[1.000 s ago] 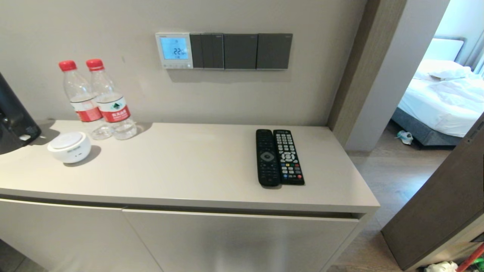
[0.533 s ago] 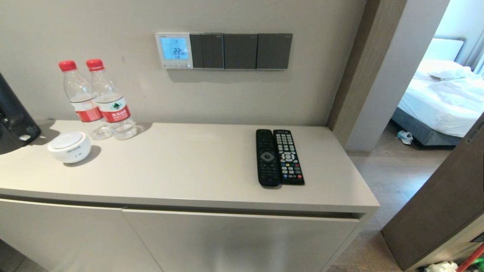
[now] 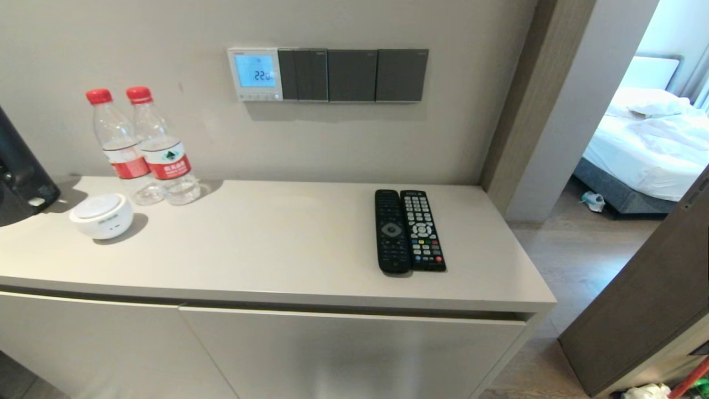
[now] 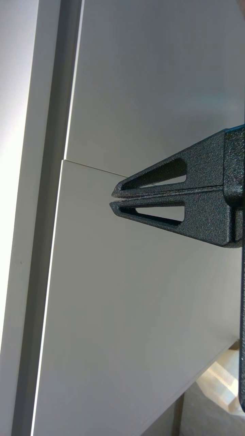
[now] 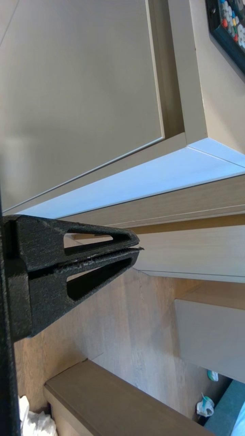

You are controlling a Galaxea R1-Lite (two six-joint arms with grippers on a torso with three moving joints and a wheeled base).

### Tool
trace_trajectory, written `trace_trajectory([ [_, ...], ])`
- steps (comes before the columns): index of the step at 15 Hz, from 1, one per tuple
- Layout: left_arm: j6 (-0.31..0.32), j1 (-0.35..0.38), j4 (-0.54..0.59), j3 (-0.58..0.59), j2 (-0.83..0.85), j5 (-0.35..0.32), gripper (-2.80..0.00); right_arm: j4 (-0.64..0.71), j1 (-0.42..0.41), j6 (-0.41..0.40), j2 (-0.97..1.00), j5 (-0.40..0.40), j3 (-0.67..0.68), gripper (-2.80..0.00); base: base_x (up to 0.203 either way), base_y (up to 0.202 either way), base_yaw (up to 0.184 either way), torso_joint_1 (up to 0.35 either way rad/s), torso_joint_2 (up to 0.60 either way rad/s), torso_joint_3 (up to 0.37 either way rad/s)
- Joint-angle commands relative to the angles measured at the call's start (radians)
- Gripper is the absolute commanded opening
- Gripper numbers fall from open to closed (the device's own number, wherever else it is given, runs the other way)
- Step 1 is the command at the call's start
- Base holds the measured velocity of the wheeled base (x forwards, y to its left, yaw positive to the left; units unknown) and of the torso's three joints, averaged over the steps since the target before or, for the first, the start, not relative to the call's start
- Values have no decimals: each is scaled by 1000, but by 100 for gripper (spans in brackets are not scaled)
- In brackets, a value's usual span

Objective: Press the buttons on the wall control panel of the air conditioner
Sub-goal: Turn off the central air conditioner

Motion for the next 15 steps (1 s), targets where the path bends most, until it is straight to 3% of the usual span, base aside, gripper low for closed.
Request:
trace_trajectory([
  [1, -1, 0, -1, 0, 0, 1, -280, 0, 0, 0, -2, 0, 0, -280, 0, 0, 0, 0, 0, 0],
  [7, 19, 0, 5, -9, 1, -2, -280, 0, 0, 0, -2, 0, 0, -280, 0, 0, 0, 0, 0, 0],
  [9, 19, 0, 7, -64, 25, -3, -280, 0, 0, 0, -2, 0, 0, -280, 0, 0, 0, 0, 0, 0],
  [15, 5, -1, -68, -322, 385, -66, -280, 0, 0, 0, -2, 0, 0, -280, 0, 0, 0, 0, 0, 0],
])
